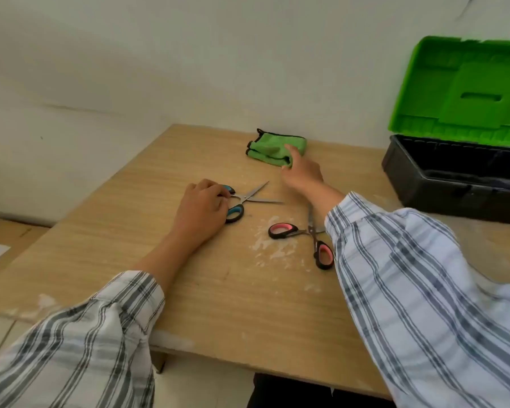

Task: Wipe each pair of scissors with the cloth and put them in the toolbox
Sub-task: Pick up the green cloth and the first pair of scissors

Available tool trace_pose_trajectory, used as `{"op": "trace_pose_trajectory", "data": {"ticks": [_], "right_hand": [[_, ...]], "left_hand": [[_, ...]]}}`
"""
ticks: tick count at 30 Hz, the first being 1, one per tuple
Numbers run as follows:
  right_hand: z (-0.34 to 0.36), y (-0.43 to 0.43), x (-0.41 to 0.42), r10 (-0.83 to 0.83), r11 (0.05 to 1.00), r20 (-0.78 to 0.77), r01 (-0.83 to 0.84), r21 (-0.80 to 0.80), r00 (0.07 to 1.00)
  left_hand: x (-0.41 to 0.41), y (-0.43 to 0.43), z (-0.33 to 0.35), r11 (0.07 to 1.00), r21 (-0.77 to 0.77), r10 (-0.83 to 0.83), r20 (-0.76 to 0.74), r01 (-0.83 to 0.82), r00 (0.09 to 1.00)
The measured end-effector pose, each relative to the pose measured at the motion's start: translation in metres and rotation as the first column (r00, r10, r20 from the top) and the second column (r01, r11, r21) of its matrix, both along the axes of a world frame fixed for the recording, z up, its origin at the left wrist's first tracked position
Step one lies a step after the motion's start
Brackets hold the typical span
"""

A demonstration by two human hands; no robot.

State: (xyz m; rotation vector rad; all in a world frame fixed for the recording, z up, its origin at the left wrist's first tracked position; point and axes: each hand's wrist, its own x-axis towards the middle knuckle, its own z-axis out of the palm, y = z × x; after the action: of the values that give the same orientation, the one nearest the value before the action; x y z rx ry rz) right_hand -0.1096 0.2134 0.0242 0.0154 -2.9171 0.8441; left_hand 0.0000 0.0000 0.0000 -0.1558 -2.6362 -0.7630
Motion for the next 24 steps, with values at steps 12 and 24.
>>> {"op": "trace_pose_trajectory", "data": {"ticks": [12, 24], "right_hand": [[0.015, -0.02, -0.032, -0.427, 0.822, -0.026, 0.376, -0.428, 0.904], [0.047, -0.005, -0.006, -0.265, 0.118, 0.341, 0.382, -0.917, 0.902]], "left_hand": [[-0.009, -0.002, -0.004, 1.0, 0.022, 0.007, -0.025, -0.006, 1.0], [-0.004, 0.002, 0.001, 1.0, -0.018, 0.012, 0.0, -0.012, 1.0]]}}
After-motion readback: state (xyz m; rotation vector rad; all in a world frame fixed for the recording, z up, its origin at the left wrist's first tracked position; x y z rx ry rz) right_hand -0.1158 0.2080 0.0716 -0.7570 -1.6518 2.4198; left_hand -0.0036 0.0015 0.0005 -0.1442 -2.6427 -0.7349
